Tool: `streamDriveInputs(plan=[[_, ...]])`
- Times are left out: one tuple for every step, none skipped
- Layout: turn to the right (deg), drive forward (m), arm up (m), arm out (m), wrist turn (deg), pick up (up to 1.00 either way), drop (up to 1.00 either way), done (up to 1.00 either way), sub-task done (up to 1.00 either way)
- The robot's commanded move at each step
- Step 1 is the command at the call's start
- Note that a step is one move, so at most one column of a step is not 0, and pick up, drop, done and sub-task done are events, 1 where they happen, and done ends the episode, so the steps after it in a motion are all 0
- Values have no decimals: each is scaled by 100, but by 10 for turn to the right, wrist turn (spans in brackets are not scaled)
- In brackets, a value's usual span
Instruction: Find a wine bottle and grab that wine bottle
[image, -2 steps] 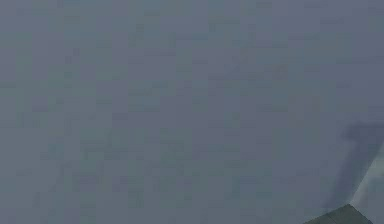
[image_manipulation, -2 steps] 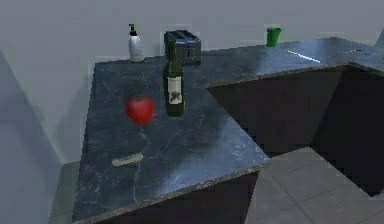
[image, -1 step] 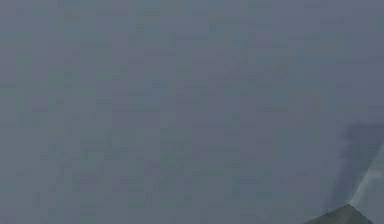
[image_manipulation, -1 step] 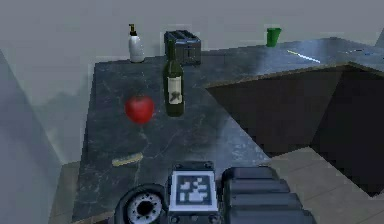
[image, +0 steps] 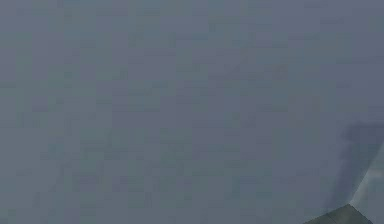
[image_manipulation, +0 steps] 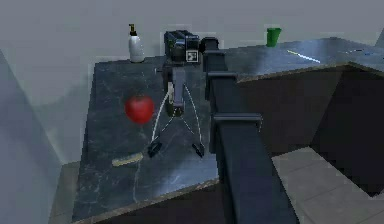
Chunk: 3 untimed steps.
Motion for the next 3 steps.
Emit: streamDriveInputs(plan=[[0, 0, 0, 0, 450, 0, 0, 0, 0], [0, 0, 0, 0, 450, 0, 0, 0, 0], [0, 0, 0, 0, 450, 0, 0, 0, 0]])
